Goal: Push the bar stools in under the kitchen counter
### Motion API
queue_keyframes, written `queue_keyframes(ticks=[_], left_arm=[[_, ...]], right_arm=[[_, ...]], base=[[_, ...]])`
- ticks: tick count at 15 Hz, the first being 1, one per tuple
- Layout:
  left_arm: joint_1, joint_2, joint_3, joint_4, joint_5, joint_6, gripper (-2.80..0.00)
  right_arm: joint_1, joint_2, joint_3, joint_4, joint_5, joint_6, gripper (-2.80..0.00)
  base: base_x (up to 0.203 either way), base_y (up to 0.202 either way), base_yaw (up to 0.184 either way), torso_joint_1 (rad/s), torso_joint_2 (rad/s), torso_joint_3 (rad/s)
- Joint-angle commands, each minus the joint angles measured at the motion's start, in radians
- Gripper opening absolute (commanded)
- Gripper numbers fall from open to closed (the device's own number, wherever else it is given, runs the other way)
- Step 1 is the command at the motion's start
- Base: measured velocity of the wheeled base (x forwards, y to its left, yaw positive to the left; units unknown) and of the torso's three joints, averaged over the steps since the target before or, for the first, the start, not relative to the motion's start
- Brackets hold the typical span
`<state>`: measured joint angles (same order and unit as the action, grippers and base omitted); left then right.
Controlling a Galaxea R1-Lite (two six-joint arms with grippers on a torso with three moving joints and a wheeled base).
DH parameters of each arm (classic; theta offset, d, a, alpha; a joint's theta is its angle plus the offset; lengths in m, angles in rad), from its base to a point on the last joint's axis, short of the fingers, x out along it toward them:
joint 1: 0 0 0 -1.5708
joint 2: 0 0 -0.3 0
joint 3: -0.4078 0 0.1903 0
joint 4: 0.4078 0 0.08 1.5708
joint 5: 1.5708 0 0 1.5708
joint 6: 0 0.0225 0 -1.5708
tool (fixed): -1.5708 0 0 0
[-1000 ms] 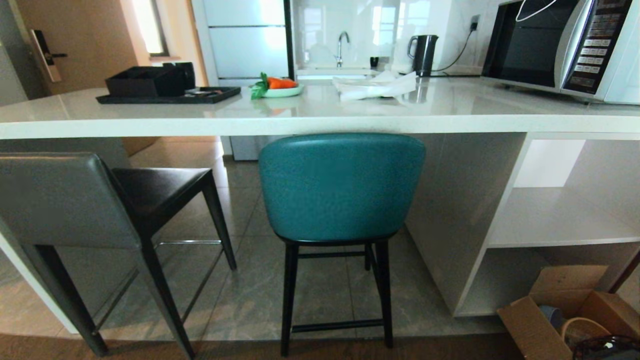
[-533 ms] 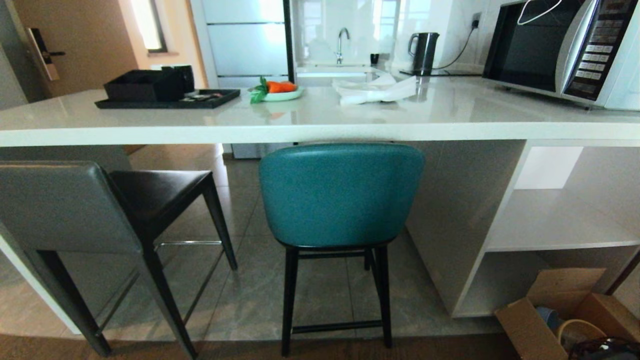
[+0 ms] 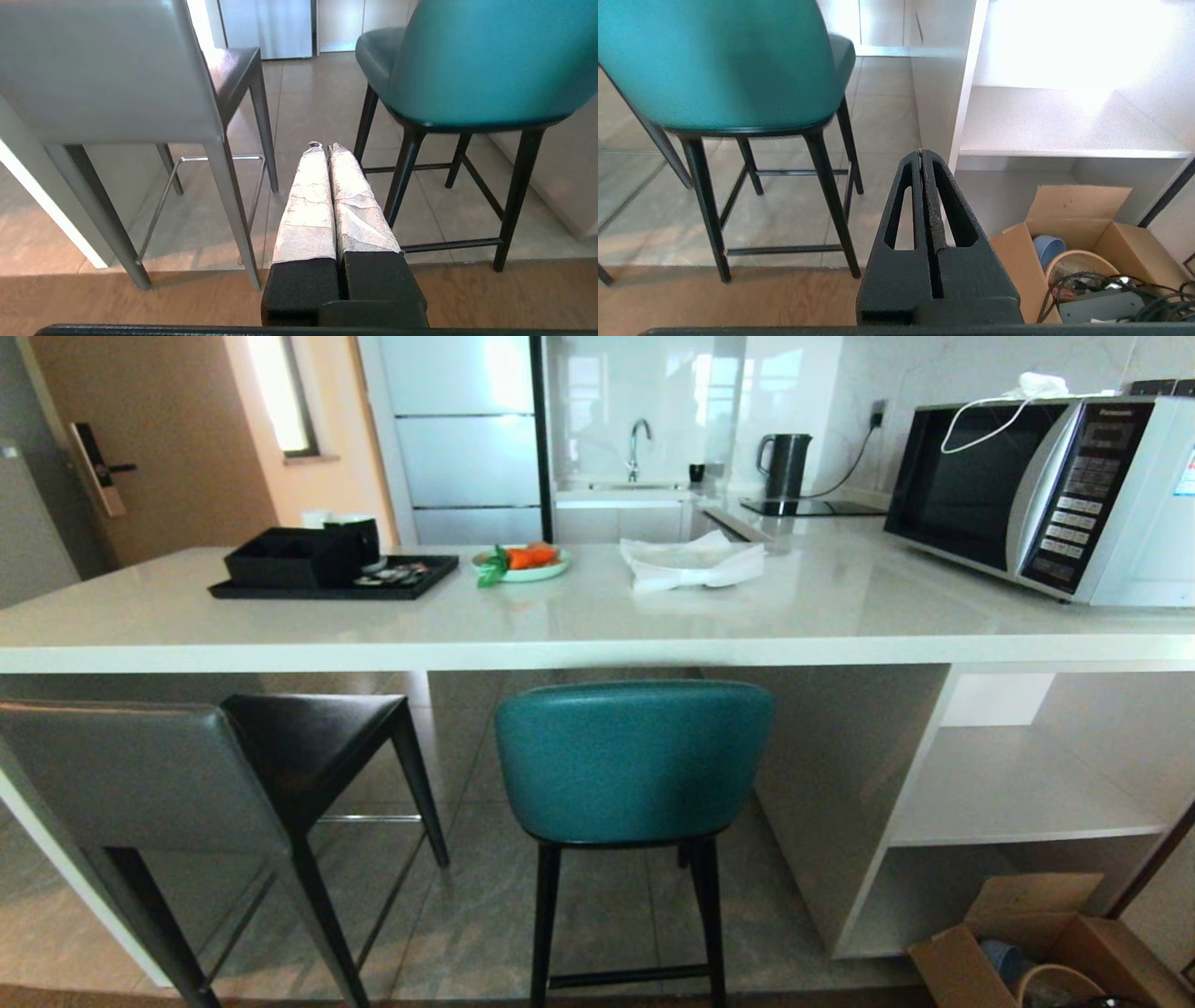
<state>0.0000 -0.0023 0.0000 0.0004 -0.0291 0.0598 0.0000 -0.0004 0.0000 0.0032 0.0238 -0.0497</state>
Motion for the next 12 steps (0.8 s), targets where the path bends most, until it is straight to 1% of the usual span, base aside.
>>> queue_keyframes(ticks=[1, 3, 4, 12], left_arm=[[0.0, 0.002, 0.002, 0.001, 0.0, 0.0, -2.8], [0.0, 0.002, 0.002, 0.0, 0.0, 0.0, -2.8], [0.0, 0.002, 0.002, 0.001, 0.0, 0.0, -2.8], [0.0, 0.002, 0.002, 0.001, 0.0, 0.0, -2.8]], right_arm=[[0.0, 0.002, 0.005, 0.0, 0.001, -0.001, -2.8], [0.0, 0.002, 0.005, 0.0, 0.001, -0.001, -2.8], [0.0, 0.002, 0.005, 0.0, 0.001, -0.002, -2.8], [0.0, 0.002, 0.005, -0.002, 0.001, 0.002, -2.8]], base=[[0.0, 0.0, 0.0, 0.196, -0.48, -0.284], [0.0, 0.0, 0.0, 0.166, -0.42, -0.236], [0.0, 0.0, 0.0, 0.085, -0.19, -0.106], [0.0, 0.0, 0.0, 0.013, -0.03, -0.015]])
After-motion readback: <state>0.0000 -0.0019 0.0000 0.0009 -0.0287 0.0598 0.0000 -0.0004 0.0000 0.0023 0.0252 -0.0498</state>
